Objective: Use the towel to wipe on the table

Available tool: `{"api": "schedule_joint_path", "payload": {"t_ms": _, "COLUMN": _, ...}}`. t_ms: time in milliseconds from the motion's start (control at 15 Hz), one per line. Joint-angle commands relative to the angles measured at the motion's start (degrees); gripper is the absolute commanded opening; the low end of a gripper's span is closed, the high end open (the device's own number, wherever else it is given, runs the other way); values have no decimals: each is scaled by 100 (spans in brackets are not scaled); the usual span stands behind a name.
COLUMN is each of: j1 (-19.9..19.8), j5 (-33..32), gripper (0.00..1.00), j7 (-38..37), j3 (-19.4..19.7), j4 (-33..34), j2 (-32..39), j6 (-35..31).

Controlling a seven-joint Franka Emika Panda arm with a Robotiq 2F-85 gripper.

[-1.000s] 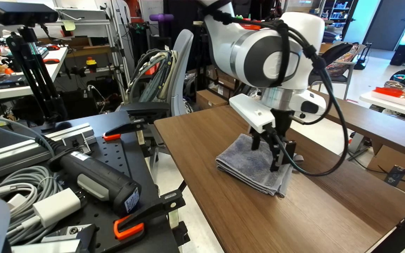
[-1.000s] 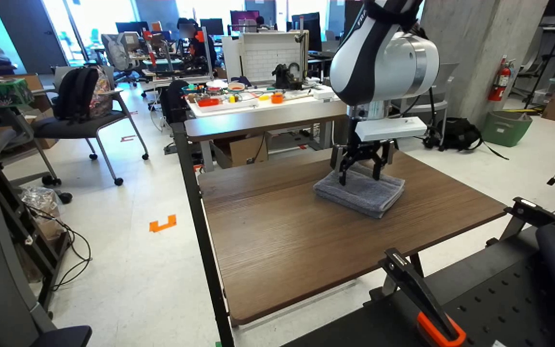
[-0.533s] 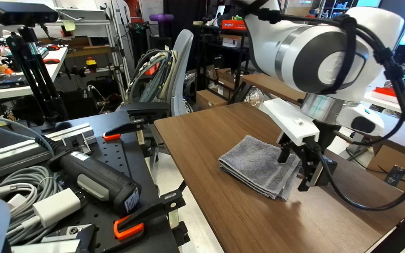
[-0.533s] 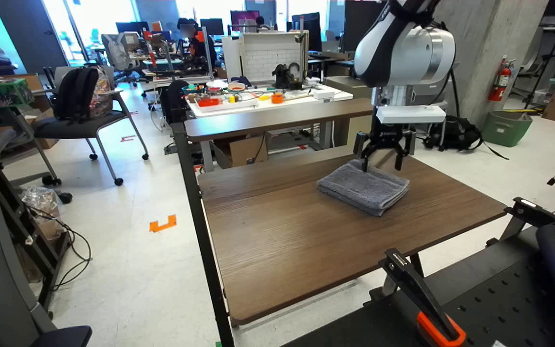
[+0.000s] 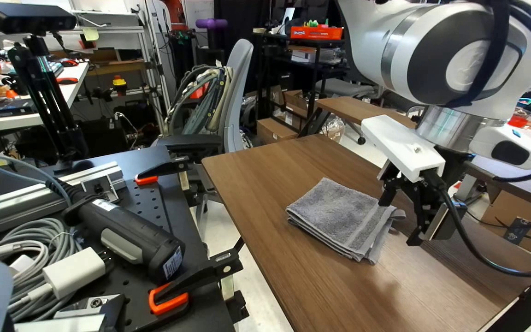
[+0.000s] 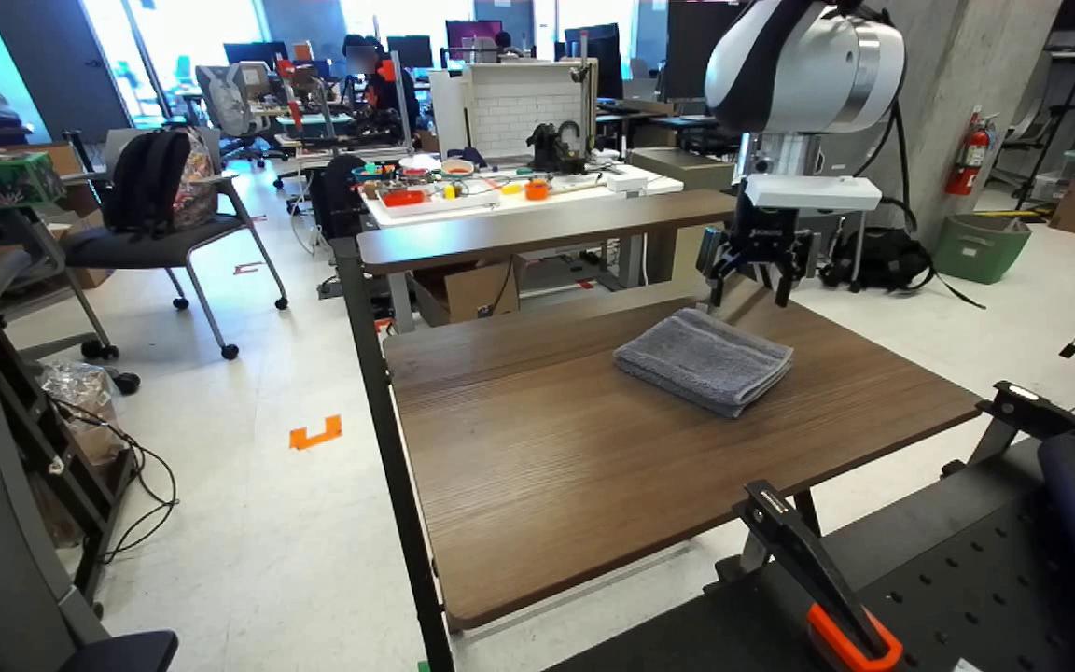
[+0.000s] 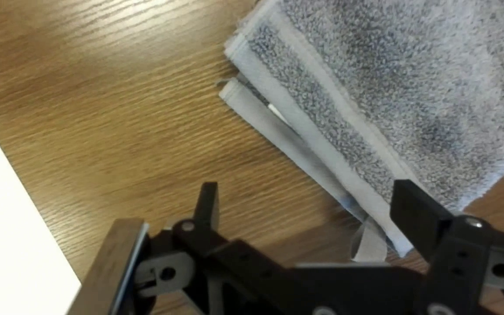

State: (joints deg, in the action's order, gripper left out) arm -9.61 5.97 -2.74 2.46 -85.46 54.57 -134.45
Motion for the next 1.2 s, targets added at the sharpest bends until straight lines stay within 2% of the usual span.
{"api": "schedule_joint_path", "payload": {"t_ms": 0, "j1": 14, "j5": -53, "gripper": 100, "j7": 425, "j3": -77, "j4": -796, "j2": -474, "j6": -115}}
{"api": "schedule_joint_path", "payload": {"t_ms": 600, "j1": 750, "j5": -569, "gripper": 100, "j7": 445, "j3": -42, "j4": -1066, "j2": -128, "j6": -109}}
{"api": "schedule_joint_path", "payload": {"t_ms": 1133, "j1": 1223, "j5": -804, "gripper": 100, "j7": 62, "j3": -29, "j4": -527, "j2": 309, "j6": -201}}
